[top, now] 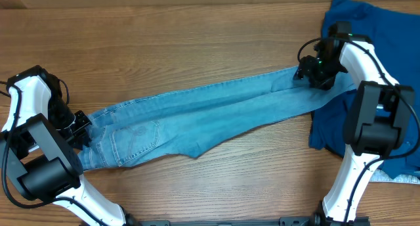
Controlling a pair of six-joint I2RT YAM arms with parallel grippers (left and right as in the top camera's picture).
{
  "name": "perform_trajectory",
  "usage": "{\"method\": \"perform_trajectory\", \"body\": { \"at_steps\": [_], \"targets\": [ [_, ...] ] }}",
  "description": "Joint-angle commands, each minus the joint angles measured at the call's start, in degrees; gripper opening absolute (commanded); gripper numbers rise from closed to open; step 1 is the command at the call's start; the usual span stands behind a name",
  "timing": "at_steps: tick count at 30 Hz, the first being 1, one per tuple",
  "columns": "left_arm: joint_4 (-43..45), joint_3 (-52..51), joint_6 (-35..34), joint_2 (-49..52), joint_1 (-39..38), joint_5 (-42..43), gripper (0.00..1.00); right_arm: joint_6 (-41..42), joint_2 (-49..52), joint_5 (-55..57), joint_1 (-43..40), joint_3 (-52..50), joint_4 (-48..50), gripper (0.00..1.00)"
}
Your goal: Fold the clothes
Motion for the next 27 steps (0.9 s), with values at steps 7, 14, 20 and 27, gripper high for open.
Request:
{"method": "perform_trajectory", "body": {
  "at_steps": [7, 14, 20, 27],
  "targets": [
    [0.81, -1.77, -2.08, -0.04, 0.48, -4.52, 0.12, 0.26, 3.15, 6.80, -3.76, -2.10, 0.52, 0.68],
    [5.38, -5.55, -8.59, -0.04, 0.48, -11.69, 0.25, 0.24, 3.15, 6.78, -3.76, -2.10, -1.66, 0.70],
    [15.28, -5.55, -8.00, -0.04, 0.37, -11.45, 0.49, 0.20, 3.15, 6.80, -3.76, -2.10, -2.99, 0.70],
    [18.05, -5.55, -4.74, -0.04, 0.37, -6.54, 0.49, 0.04, 3.15, 6.56, -3.76, -2.10, -3.61, 0.70]
  ]
}}
